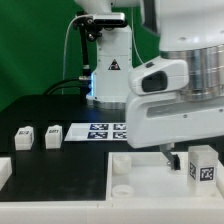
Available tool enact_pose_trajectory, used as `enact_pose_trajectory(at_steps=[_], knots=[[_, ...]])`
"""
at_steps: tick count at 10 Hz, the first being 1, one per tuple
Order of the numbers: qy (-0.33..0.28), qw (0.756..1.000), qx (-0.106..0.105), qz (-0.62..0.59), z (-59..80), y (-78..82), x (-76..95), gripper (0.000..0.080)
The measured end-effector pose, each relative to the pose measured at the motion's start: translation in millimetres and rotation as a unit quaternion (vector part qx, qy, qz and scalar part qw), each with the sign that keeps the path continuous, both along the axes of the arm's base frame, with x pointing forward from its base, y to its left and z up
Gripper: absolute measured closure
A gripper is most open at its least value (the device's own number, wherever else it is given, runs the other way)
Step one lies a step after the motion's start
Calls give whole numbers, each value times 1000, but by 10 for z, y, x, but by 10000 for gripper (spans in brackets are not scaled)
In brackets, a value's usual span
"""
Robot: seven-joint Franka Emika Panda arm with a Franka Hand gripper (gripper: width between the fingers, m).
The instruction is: Assemble one leg
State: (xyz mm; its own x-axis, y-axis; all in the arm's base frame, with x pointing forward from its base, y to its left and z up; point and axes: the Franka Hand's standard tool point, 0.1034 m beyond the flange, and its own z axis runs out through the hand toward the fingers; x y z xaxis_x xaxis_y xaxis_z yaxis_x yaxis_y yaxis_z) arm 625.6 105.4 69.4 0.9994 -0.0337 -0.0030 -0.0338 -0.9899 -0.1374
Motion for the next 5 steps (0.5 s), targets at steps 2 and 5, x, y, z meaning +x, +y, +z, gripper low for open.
enact_pose_trajectory(at_steps=[2, 5], knots=[[6, 999, 3, -37, -1, 24, -4, 401], [29, 982, 8, -188, -1, 48, -3, 505]])
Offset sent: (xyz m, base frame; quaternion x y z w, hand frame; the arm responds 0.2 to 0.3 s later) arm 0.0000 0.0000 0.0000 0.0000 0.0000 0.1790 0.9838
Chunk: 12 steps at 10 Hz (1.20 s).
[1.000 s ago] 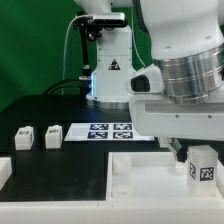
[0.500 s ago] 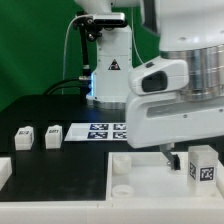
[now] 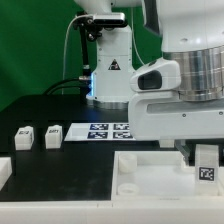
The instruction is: Assemble one leg
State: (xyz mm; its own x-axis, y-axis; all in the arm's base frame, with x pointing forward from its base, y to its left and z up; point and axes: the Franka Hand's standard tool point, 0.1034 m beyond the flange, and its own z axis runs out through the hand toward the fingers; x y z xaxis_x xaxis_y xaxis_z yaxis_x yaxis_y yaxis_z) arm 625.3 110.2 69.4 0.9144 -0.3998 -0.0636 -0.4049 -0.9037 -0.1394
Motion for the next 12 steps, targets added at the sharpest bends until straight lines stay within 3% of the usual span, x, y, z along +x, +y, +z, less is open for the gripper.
enact_pose_trajectory(at_steps=[2, 4, 5, 7, 9, 12], knots=[[25, 995, 3, -97, 16, 11, 35, 505], [65, 959, 25, -273, 6, 24, 31, 505], [82, 932, 31, -351, -6, 46, 28, 505], [105, 850, 53, -513, -26, 91, 25, 505], [117, 790, 64, -598, -25, 94, 23, 505], [127, 731, 62, -668, -19, 82, 42, 499]])
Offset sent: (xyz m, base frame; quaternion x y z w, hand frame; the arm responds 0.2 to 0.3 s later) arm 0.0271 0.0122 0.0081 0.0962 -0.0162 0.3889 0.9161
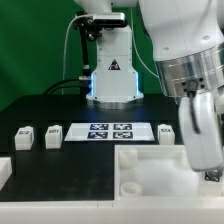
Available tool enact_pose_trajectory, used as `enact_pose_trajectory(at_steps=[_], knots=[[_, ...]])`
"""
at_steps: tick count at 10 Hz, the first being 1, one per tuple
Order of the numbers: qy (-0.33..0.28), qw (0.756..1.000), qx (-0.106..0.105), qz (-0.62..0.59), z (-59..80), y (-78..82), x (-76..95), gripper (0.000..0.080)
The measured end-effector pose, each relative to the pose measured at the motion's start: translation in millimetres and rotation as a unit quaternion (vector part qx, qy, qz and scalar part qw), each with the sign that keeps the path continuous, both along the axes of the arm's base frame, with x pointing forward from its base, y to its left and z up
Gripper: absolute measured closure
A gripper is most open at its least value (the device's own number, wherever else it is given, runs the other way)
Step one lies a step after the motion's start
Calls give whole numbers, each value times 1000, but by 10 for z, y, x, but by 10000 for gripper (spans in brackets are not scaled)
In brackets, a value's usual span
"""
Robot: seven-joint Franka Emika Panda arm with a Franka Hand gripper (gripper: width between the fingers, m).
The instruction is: Assemble one leg
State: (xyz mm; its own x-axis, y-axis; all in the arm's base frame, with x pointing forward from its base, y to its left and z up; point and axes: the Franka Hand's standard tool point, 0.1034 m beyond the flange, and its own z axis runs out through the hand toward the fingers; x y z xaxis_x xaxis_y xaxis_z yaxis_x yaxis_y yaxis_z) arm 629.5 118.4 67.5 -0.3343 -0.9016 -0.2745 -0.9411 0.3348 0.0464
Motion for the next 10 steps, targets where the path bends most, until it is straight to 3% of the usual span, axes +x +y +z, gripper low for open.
enact_pose_trajectory(at_steps=[1, 2, 3, 4, 6, 8, 10], knots=[[-2, 1000, 0, 10, -10, 7, -9, 499], [-1, 1000, 1, 9, -11, 13, -9, 276], [-2, 1000, 1, 10, -11, 17, -10, 276], [-4, 1000, 1, 19, -6, 22, -18, 175], [-4, 999, 2, 51, 89, 40, -162, 154], [-6, 998, 4, 61, 293, 42, -311, 151], [4, 998, 9, 66, 322, 69, -371, 151]])
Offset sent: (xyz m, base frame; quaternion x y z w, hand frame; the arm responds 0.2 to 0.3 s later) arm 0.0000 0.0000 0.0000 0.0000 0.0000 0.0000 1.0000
